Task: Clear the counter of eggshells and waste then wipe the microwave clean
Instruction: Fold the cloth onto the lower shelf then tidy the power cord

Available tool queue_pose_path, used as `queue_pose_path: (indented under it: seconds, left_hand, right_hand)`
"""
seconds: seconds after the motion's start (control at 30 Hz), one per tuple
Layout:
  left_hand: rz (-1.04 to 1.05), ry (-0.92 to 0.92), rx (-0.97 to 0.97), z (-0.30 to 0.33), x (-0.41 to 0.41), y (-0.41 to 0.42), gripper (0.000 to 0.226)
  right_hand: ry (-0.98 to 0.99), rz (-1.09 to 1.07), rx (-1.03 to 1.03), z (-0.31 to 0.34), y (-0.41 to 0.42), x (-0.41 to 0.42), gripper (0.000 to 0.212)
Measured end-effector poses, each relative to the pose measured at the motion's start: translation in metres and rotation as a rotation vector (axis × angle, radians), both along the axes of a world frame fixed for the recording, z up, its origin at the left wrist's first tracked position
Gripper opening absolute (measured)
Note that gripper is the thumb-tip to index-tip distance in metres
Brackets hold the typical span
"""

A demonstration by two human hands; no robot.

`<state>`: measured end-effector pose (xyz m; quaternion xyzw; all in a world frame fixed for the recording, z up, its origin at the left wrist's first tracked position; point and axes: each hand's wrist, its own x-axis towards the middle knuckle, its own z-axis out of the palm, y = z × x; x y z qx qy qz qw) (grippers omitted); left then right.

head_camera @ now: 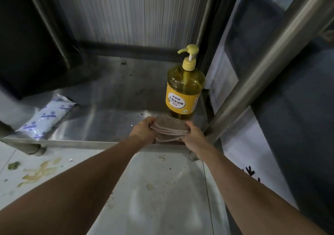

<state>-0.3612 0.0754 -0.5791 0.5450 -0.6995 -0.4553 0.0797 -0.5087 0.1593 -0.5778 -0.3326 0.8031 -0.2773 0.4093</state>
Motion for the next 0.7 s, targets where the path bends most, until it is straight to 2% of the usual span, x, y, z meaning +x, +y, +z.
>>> queue_pose_path:
  seconds: [0.07, 0.17, 0.23, 0.37, 0.6, 0.7]
  left_hand:
    - [-0.010, -0.030, 0.009, 0.010, 0.006, 0.005, 0.042]
    - [-0.008, -0.101, 0.034, 0.038, 0.020, 0.017, 0.058]
    - [0.000, -0.113, 0.051, 0.063, 0.030, 0.027, 0.060]
    - [-0.008, -0.128, 0.063, 0.123, 0.050, 0.054, 0.060]
    - [-0.018, -0.078, 0.136, 0.251, 0.077, 0.102, 0.062]
    - [0.020, -0.029, 0.184, 0.307, 0.084, 0.121, 0.061]
  right_hand:
    - [-0.016, 0.023, -0.001, 0.009, 0.006, 0.004, 0.057]
    - [-0.046, 0.035, 0.009, 0.038, 0.021, 0.013, 0.061]
    - [-0.073, 0.029, 0.011, 0.062, 0.032, 0.020, 0.064]
    - [-0.143, 0.019, 0.046, 0.119, 0.058, 0.038, 0.080]
    - [-0.146, 0.010, 0.033, 0.247, 0.098, 0.057, 0.083]
    - [-0.201, 0.004, -0.042, 0.305, 0.119, 0.061, 0.069]
